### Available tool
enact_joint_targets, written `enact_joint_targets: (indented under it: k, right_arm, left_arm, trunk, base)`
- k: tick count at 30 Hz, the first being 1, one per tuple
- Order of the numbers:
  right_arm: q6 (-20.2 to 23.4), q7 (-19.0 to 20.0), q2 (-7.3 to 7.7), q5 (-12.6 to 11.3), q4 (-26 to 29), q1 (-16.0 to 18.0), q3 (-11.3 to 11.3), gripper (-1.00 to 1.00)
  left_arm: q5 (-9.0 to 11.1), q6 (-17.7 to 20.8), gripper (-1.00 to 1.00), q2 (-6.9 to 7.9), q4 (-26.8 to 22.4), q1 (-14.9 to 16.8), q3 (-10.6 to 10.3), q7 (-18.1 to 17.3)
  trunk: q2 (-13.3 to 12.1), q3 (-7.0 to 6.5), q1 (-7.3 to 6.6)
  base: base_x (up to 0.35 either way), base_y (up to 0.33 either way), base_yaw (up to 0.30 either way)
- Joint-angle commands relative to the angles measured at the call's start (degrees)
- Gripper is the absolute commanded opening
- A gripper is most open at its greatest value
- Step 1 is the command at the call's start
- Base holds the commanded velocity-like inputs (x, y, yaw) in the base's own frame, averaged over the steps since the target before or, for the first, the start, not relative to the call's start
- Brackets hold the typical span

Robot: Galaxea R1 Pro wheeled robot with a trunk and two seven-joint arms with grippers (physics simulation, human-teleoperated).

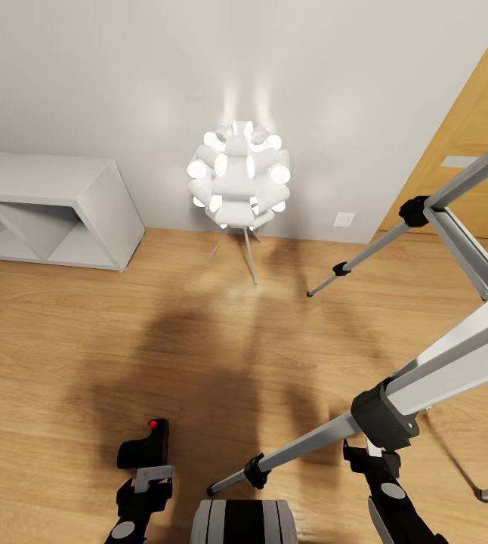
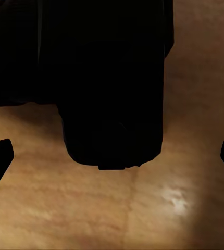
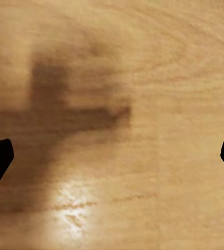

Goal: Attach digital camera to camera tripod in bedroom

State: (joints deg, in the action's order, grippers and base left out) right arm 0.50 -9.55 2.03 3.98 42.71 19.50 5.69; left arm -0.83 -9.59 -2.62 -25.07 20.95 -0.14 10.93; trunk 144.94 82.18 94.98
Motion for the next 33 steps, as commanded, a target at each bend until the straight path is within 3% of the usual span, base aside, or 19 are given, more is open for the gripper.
enact_joint_targets:
  k: [1, 20, 29, 33]
  right_arm:
    - [0.0, -0.1, -0.01, 0.4, 0.0, 0.0, 0.0, 1.00]
    - [0.0, -0.2, 0.01, 0.4, 0.0, 0.0, 0.0, 1.00]
    - [0.0, -0.2, 0.02, 0.4, 0.0, 0.0, 0.0, 1.00]
    - [0.0, -0.2, 0.04, 0.4, 0.0, 0.0, 0.0, 1.00]
  left_arm:
    - [-0.1, -0.2, 1.00, -0.01, 0.1, 0.0, 0.0, 0.2]
    - [-0.1, -0.2, 1.00, -0.19, -0.1, 0.0, 0.0, 0.2]
    - [-0.1, -0.2, 1.00, -0.19, 0.0, 0.0, 0.0, 0.2]
    - [-0.1, -0.2, 1.00, -0.19, -0.1, 0.0, 0.0, 0.2]
  trunk:
    - [0.0, 0.03, -0.01]
    - [0.0, 0.03, -0.01]
    - [0.1, 2.02, 0.22]
    - [0.1, 2.02, 0.22]
  base:
    - [0.000, 0.000, 0.000]
    - [0.000, 0.000, 0.000]
    - [0.000, 0.000, 0.000]
    - [0.000, 0.000, 0.000]
